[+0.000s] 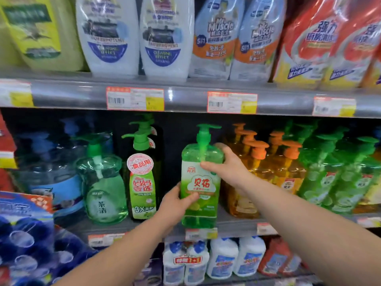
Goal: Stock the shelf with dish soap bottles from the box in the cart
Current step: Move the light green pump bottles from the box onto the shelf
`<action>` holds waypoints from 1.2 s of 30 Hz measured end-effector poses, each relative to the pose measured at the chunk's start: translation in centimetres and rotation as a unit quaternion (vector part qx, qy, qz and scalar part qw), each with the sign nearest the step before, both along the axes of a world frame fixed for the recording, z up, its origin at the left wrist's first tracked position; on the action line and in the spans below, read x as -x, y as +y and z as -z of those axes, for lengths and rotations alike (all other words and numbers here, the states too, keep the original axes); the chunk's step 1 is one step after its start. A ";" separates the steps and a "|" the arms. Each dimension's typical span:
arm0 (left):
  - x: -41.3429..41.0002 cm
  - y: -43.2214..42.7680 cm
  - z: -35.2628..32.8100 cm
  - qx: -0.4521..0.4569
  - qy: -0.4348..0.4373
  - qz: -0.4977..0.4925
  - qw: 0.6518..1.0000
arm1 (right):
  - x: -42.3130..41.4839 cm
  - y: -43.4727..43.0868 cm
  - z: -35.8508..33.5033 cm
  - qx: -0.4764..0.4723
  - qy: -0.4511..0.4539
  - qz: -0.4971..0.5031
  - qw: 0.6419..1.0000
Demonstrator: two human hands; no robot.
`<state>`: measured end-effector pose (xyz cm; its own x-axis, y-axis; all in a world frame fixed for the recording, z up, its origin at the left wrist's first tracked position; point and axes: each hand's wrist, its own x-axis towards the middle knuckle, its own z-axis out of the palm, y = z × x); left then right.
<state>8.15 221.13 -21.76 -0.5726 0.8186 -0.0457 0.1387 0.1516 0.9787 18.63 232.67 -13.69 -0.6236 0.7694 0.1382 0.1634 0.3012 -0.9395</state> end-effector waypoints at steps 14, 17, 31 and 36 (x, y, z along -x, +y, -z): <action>3.9 7.1 1.3 0.022 -0.030 -0.117 0.992 | 5.5 6.0 1.8 -0.054 -0.094 -0.031 0.994; 4.1 7.7 1.1 0.039 -0.031 -0.131 0.990 | 5.9 6.7 1.6 -0.094 -0.167 -0.052 0.980; 4.8 8.4 1.2 0.095 0.094 -0.149 0.980 | 8.7 8.9 2.9 -0.091 -0.113 -0.065 0.987; 3.8 7.6 1.8 0.190 0.248 -0.106 0.944 | 8.7 8.7 2.8 -0.097 -0.132 -0.048 0.985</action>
<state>4.33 228.78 -23.51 -0.7500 0.6614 0.0036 0.4920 0.5543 0.6713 9.92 241.38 -16.49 -0.7267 0.6795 0.1010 0.3555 0.4978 -0.7911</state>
